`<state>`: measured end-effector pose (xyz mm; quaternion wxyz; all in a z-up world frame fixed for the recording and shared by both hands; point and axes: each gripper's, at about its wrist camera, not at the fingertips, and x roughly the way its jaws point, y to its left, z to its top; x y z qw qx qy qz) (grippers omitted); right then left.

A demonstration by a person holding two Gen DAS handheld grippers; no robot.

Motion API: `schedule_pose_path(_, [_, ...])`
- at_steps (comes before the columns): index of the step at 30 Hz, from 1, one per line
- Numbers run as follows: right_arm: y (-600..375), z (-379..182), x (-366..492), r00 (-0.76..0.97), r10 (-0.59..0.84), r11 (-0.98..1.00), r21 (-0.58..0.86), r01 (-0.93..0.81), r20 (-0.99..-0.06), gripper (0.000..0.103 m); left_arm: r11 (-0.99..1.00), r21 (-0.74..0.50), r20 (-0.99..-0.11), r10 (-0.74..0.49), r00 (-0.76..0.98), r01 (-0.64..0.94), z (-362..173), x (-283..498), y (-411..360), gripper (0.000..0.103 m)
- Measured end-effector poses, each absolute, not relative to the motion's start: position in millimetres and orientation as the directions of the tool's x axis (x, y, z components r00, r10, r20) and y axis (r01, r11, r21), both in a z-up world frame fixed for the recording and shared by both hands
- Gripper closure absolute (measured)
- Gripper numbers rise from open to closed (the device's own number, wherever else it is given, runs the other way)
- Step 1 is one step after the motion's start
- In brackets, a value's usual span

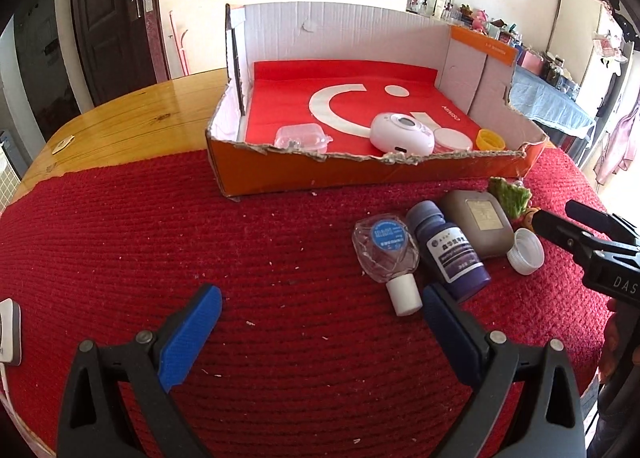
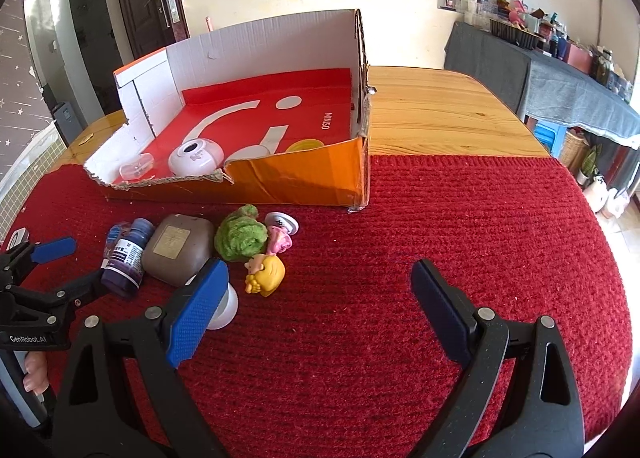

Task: Organize objects
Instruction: 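Move left gripper toward the blue bottle while right gripper approaches the doll figure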

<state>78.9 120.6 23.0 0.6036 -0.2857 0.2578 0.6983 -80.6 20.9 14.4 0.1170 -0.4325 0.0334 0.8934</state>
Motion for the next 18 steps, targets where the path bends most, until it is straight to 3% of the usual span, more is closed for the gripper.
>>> schedule_pose_path(18, [132.5, 19.3, 86.4, -0.08, 0.655, -0.142, -0.018, -0.99, -0.751, 0.009, -0.97, 0.038, -0.787, 0.119, -0.606, -0.24, 14.7, -93.0, 21.6, 0.003])
